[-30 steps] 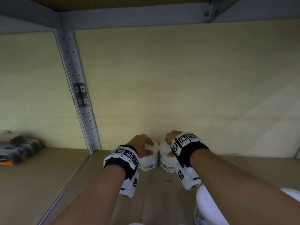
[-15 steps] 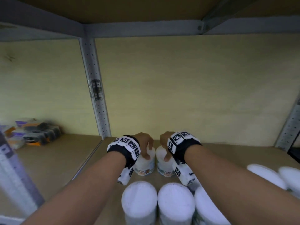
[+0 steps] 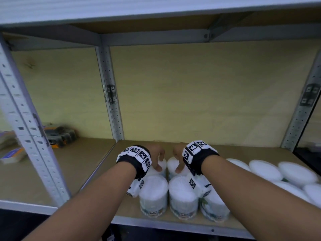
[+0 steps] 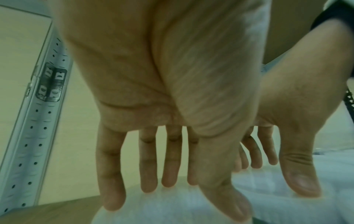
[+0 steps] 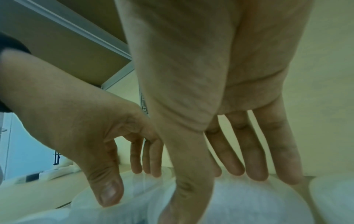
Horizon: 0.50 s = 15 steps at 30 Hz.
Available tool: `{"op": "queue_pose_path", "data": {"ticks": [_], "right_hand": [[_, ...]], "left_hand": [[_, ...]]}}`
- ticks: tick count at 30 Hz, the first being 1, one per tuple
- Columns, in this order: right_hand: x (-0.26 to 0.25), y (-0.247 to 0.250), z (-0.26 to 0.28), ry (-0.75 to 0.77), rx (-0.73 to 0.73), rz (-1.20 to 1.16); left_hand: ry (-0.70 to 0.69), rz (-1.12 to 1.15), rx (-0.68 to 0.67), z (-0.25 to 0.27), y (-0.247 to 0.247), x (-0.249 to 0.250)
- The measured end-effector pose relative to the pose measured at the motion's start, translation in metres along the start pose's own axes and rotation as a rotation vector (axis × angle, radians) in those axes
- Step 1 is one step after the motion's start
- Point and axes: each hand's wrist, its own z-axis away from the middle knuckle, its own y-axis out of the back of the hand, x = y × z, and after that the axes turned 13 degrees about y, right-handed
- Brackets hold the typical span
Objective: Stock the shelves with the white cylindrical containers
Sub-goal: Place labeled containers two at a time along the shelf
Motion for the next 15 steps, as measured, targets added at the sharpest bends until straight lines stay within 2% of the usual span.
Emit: {"op": "queue_pose_path", "data": {"ticks": [2,5,7,9,11,15], "right_hand": [[0.024,-0.022,-0.045,0.034,0.069,0.013],[0.051,-0.045,-0.079,0.088,0.129,-0.038],[0.042,-0.04,-0.05,0.059,0.14,-0.095],[0.009,-0.015,0.019,0.039,0.225,-0.123],[-0.025,0.005,0.091,0.081,0.268,-0.121],[-0.029,0.005,0.137,0.037,0.34,-0.149]], "left_hand": [[0.014,-0.003,0.004,0.003,-0.001,0.002],[0.061,0.011,-0.013,0.009,-0.002,0.006],[0.076,0.008,-0.003,0.011,-0.003,0.007],[0.108,0.016,0.012,0.012,-0.004,0.007],[0.128,0.037,0.055,0.014,-0.004,0.009],[0.135,0.119,0.11,0.018,0.001,0.027]]}}
